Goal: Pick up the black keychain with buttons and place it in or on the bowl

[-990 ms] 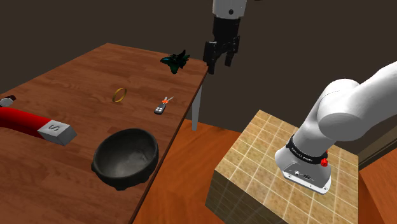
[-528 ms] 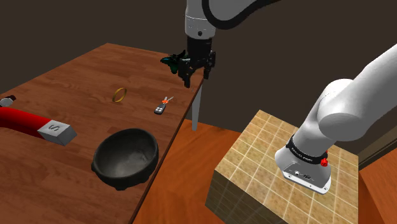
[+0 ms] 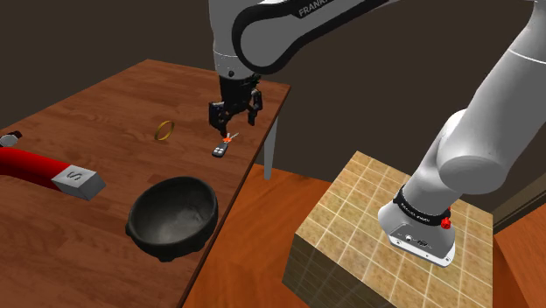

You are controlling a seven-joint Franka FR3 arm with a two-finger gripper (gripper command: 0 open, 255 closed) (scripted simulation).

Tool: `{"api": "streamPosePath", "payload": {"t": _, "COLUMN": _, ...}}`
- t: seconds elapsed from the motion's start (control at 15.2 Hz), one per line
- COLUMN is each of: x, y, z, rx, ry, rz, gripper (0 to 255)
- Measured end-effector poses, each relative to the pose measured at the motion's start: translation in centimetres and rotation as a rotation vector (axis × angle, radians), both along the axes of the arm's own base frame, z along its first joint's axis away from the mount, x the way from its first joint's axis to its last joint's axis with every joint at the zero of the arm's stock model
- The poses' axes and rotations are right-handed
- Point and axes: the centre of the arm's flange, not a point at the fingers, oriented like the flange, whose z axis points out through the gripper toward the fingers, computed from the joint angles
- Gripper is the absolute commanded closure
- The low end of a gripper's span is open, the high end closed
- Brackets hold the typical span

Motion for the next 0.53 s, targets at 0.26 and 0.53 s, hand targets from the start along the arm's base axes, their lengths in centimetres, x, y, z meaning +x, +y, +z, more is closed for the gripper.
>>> {"api": "streamPosePath", "payload": {"t": 0.26, "x": 3.4, "y": 2.9, "z": -2.8, "rx": -0.001, "ry": -0.009, "rz": -0.011, "gripper": 0}}
{"api": "streamPosePath", "payload": {"t": 0.53, "x": 4.0, "y": 3.2, "z": -4.8, "rx": -0.002, "ry": -0.011, "rz": -0.015, "gripper": 0}}
